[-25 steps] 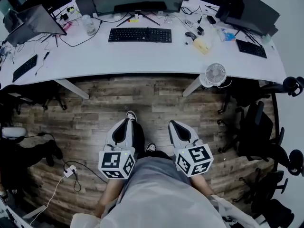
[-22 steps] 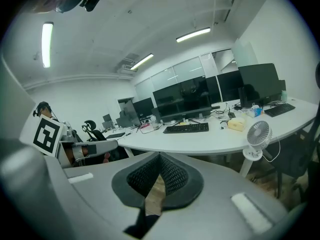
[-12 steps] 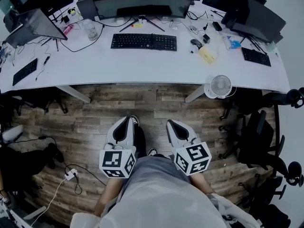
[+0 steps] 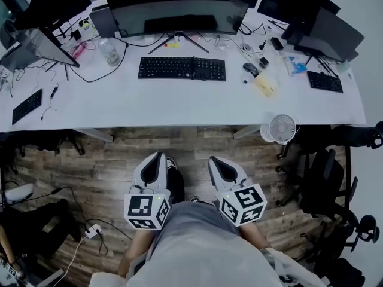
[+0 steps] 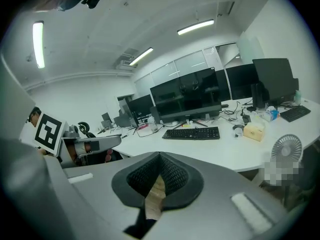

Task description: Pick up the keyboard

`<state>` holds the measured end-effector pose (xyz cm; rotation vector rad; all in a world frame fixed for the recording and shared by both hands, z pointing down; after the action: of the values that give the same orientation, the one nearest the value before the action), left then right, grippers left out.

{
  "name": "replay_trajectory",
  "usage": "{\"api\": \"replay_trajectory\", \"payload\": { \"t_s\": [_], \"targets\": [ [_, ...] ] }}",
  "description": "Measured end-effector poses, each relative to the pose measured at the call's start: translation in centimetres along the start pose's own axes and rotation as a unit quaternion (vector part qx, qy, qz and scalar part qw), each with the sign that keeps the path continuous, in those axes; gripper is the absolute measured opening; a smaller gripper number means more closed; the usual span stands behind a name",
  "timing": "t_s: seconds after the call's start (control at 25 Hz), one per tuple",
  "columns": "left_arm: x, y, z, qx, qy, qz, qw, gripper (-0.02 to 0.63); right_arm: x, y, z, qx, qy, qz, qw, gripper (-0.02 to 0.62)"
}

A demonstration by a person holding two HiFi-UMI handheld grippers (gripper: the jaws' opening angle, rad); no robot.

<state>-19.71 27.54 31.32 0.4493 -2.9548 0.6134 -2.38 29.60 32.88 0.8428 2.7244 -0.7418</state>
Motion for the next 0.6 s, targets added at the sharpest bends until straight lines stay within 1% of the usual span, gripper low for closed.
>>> {"api": "replay_trajectory", "payload": {
  "t_s": [0.24,0.36,0.48,0.6],
  "targets": [
    [2.2,-4.2,2.1,0.010,0.000,-0.009,0.9999,0.000,-1.0,-4.1,2.9,0.012,-0.008,0.000,1.000,-0.005],
    [3.6,-5.8,3.1,0.013,0.008,-0.017,0.9997,0.000,-0.9,-6.4,4.6,0.016,-0.003,-0.002,1.000,-0.005],
    [5.5,-7.0,4.3,0.010,0.011,-0.018,0.9997,0.000,-0.7,-8.8,6.1,0.017,0.001,-0.002,1.000,-0.004],
    [7.2,-8.4,5.2,0.009,0.015,-0.016,0.9997,0.000,-0.8,-10.8,7.4,0.020,0.008,-0.012,1.000,-0.003]
  ]
}}
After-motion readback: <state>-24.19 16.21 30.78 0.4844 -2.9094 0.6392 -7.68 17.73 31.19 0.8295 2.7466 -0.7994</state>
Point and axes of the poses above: the fingertips, and each gripper's own axes: y backward along the fingers, x to its left, z out of its top, the point moved 4 cm from there along y, backward along the fingers, and after that the axes turned 6 degrees about z, right-handed, at the moved point
